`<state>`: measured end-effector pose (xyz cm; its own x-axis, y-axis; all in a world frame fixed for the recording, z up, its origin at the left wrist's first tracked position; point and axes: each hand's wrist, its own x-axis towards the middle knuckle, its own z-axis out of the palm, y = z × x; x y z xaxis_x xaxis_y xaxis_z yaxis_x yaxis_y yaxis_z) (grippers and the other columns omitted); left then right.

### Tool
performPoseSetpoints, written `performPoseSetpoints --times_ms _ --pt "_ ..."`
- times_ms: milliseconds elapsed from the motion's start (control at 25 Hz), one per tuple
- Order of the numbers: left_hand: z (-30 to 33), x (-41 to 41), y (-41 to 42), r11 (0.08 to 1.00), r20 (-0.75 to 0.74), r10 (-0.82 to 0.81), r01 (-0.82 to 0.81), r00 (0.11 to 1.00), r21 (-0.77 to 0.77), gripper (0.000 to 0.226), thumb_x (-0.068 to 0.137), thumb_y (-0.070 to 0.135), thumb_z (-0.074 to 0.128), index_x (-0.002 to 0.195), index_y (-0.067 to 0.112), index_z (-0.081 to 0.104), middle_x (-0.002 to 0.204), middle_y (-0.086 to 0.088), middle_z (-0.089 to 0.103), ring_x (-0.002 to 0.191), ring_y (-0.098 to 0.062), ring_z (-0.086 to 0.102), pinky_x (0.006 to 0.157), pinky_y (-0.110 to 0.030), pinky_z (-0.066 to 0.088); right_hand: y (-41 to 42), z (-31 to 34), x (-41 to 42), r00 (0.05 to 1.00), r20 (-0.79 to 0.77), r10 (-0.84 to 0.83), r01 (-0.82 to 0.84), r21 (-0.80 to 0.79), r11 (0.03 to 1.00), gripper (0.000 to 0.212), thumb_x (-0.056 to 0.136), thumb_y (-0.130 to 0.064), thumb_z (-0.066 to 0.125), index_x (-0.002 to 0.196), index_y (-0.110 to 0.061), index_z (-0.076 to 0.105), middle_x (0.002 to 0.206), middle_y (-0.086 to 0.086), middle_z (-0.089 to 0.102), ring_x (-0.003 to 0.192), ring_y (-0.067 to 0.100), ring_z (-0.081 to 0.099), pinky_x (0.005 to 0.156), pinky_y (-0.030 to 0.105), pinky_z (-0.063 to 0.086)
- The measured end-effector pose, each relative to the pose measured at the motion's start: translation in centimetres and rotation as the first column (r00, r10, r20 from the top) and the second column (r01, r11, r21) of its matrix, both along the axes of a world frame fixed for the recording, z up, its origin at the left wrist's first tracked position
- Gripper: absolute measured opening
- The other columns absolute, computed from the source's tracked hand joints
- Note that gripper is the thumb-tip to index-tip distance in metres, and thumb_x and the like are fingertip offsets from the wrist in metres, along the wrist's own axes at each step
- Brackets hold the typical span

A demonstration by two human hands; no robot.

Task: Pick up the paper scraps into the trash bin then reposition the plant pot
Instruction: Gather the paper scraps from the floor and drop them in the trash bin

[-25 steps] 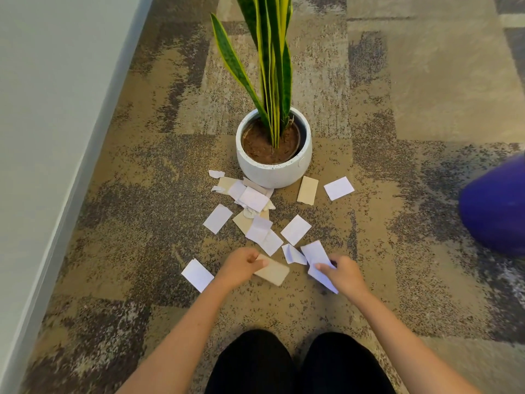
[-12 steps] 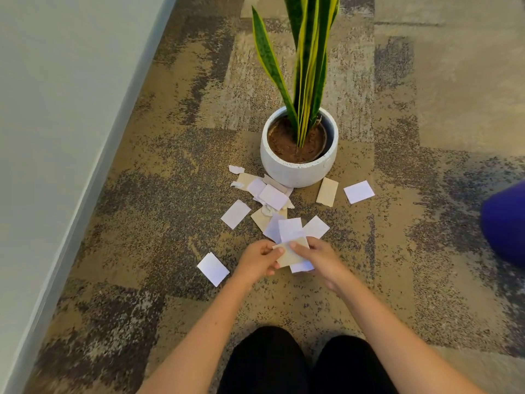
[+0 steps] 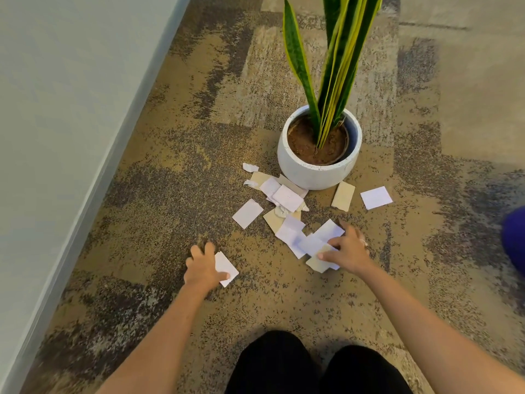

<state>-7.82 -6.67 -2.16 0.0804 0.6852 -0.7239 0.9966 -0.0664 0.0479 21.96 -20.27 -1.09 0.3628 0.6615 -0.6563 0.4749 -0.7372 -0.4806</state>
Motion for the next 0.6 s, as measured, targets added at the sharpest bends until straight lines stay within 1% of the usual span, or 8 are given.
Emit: performPoseSetpoints --times_ms 80,160,240,280,360,440,520,600 --pt "-0.4 0.0 -0.3 0.999 -0.012 -0.05 0.05 0.999 -0.019 0.068 0.077 0.033 0.075 0.127 0.012 0.034 0.139 -0.018 0.033 0.119 -0.04 0.048 0.091 -0.046 0.05 0.4 -0.2 -0.2 0.993 -0.065 0.097 -0.101 -0.054 0.993 0.037 0.072 -0.034 0.079 0.047 -0.034 0.051 0.162 -0.002 -0.006 0.146 0.036 -0.013 0.109 0.062 0.017" --pt "-0.6 0.3 -0.5 0.996 -0.02 -0.076 0.075 0.997 -0.049 0.064 0.08 0.034 0.072 0.129 0.009 0.039 0.137 -0.017 0.043 0.119 -0.036 0.052 0.091 -0.044 0.05 1.2 -1.1 -0.7 0.986 -0.08 0.145 -0.152 -0.088 0.984 0.013 0.071 -0.033 0.08 0.072 -0.036 0.068 0.16 -0.002 -0.018 0.144 0.038 -0.022 0.111 0.065 0.012" --pt "-0.8 0.7 -0.5 0.994 0.006 -0.069 0.07 0.998 -0.084 0.056 0.084 0.033 0.068 0.129 0.008 0.046 0.132 -0.014 0.054 0.115 -0.032 0.056 0.09 -0.043 0.05 1.6 -2.3 -1.0 0.968 -0.001 0.251 -0.247 -0.173 0.953 0.038 0.072 -0.033 0.079 0.109 -0.025 0.07 0.158 -0.001 -0.024 0.143 0.039 -0.021 0.112 0.063 0.014" --pt "-0.7 1.0 -0.4 0.995 0.032 -0.049 0.052 0.998 -0.091 0.051 0.086 0.032 0.067 0.128 0.009 0.05 0.129 -0.014 0.058 0.112 -0.032 0.058 0.087 -0.041 0.05 1.5 -2.8 -1.3 0.958 0.056 0.282 -0.266 -0.2 0.943 0.047 0.073 -0.033 0.078 0.117 -0.022 0.066 0.158 0.0 -0.024 0.144 0.04 -0.018 0.111 0.062 0.017" --pt "-0.3 2.3 0.0 0.997 0.095 -0.009 0.017 0.995 -0.075 0.043 0.087 0.03 0.066 0.123 0.01 0.055 0.124 -0.013 0.061 0.106 -0.031 0.061 0.083 -0.039 0.05 1.2 -3.4 -1.5 0.943 0.182 0.279 -0.248 -0.176 0.953 0.052 0.074 -0.032 0.078 0.121 -0.018 0.062 0.161 0.003 -0.014 0.146 0.039 -0.007 0.11 0.058 0.025" --pt "0.3 4.1 0.6 0.999 0.169 0.004 0.005 0.986 -0.049 0.038 0.086 0.028 0.066 0.118 0.01 0.058 0.119 -0.013 0.063 0.104 -0.031 0.061 0.079 -0.037 0.048 0.6 -3.8 -1.6 0.933 0.262 0.248 -0.226 -0.112 0.968 0.055 0.074 -0.031 0.078 0.122 -0.012 0.061 0.158 0.009 0.009 0.141 0.038 0.013 0.107 0.048 0.034" --pt "0.9 6.2 1.2 0.999 0.277 0.004 0.005 0.961 -0.032 0.028 0.086 0.028 0.066 0.107 0.009 0.06 0.111 -0.015 0.063 0.098 -0.031 0.06 0.074 -0.034 0.045 0.1 -4.0 -1.7 0.944 0.26 0.204 -0.193 -0.065 0.979 0.057 0.076 -0.026 0.076 0.127 -0.01 0.056 0.144 0.012 0.029 0.128 0.036 0.031 0.101 0.041 0.04" --pt "1.3 8.1 1.7 0.999 0.4 0.033 -0.016 0.916 -0.045 0.024 0.086 0.029 0.066 0.096 0.008 0.06 0.102 -0.015 0.058 0.09 -0.03 0.059 0.072 -0.033 0.045 -0.3 -4.0 -1.9 0.976 0.197 0.09 -0.091 -0.006 0.996 0.06 0.078 -0.016 0.074 0.132 -0.01 0.048 0.132 0.013 0.037 0.118 0.035 0.045 0.095 0.038 0.045"
